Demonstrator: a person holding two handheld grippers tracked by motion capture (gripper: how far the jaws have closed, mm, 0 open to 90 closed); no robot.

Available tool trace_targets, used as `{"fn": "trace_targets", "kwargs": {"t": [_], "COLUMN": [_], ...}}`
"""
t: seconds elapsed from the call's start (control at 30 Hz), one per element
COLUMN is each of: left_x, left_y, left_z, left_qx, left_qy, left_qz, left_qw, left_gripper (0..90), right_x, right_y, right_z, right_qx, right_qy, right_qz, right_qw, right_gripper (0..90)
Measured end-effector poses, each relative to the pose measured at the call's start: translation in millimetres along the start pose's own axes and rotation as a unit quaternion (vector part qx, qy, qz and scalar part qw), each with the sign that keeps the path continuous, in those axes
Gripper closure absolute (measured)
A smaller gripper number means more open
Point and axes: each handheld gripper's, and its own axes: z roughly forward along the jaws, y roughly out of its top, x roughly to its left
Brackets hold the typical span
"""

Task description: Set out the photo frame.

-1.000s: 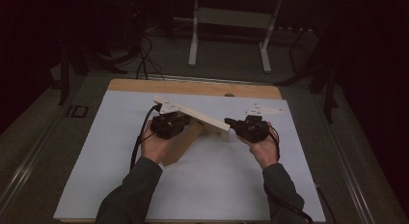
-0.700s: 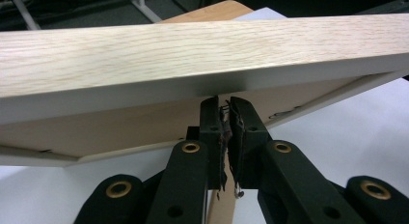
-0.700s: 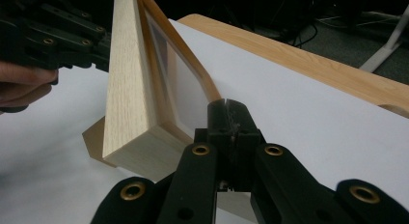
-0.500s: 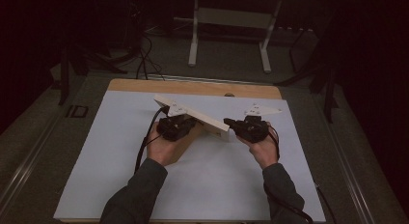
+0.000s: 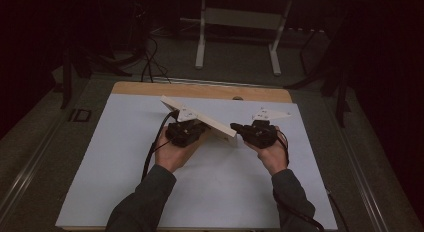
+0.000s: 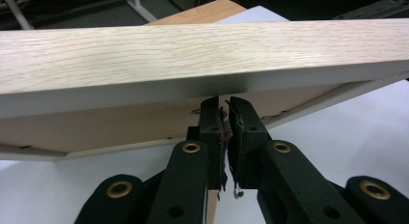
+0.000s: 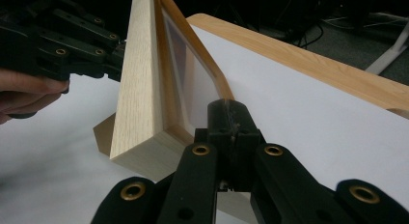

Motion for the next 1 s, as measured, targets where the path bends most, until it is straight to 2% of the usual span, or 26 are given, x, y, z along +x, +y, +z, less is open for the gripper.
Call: {"fn": "trace_targets", "kwargs": {"t": [0.3,0.67,0.87,1.0], "left_x": [-7.0,-5.7,-11.2,-11.6], "left_y": [1.1,1.5,1.0,2.0], "left_z": [2.1,3.6,6.5,7.0], "left_qx": [0.003,0.001,0.006,0.009], "left_qy": [0.000,-0.003,-0.003,-0.006], "left_qz": [0.011,0.002,0.012,0.016], "left_qw": [0.9999,1.0000,0.9999,0.9998], "left_gripper": [86.0,86.0,86.0,86.0], "right_x": [0.4,2.8,5.5,7.2], "right_y": [0.4,1.7,2.1,2.1], "right_z": [-0.4,0.0,2.8,4.2], "right_qx": [0.006,0.015,0.018,0.024], "right_qy": [0.011,0.022,0.028,0.041], "right_qz": [-0.005,-0.016,-0.021,-0.028], "right_qw": [0.9999,0.9995,0.9992,0.9985], "right_gripper": [89.7,89.8,89.8,89.8]}}
